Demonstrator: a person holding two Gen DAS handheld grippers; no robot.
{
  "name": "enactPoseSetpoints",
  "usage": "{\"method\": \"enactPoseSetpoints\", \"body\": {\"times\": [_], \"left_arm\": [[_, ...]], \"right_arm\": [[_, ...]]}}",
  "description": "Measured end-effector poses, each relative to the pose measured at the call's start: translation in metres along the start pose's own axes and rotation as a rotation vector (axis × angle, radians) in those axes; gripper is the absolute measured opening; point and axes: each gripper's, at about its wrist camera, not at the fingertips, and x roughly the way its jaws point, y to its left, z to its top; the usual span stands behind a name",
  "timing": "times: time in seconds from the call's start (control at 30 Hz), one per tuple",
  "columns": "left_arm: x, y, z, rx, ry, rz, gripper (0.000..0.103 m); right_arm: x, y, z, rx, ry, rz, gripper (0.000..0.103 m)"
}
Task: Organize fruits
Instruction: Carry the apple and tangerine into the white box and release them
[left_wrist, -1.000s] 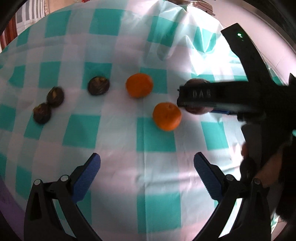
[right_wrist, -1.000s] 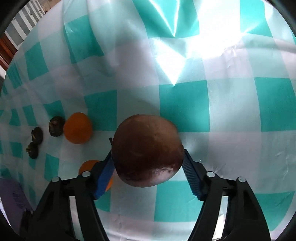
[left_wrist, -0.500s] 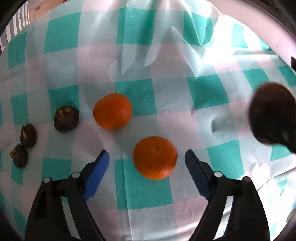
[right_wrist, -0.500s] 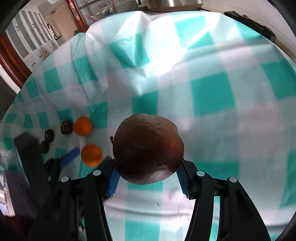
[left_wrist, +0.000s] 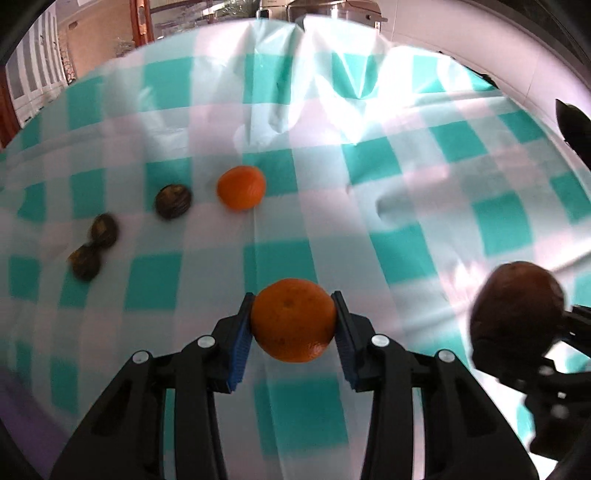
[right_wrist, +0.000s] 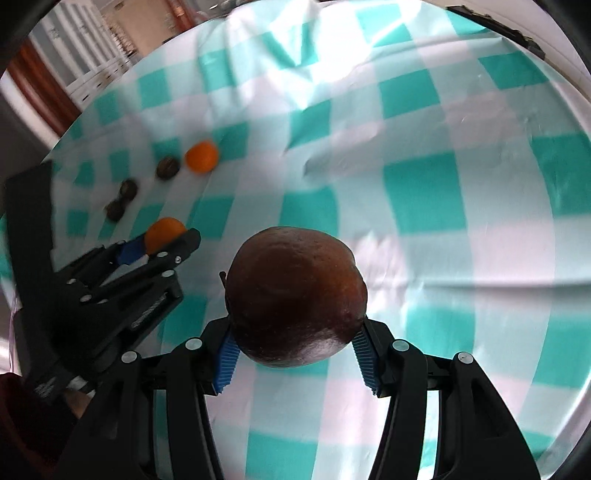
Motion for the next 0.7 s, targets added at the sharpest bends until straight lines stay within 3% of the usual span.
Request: {"method": "enactPoseSetpoints", "body": {"times": [0.2, 0.47, 0.7], "left_arm": [[-0.080, -0.002, -0.037, -0.018, -0.057, 0.068, 0.041], [-0.217, -0.021, -0.109, -0.084, -0.175, 0.137, 0.041], [-0.289, -0.024, -0.158, -0.106, -0.209, 0.164, 0.041]], "right_arm": [[-0.032, 0.023, -0.027, -0.102, -0.031, 0.042, 0.054], [-0.127, 0.040, -0.079, -0.220, -0.190, 0.114, 0.054], [-0.185, 0.060, -0.126, -0.330, -0.259, 0.151, 0.053]]}}
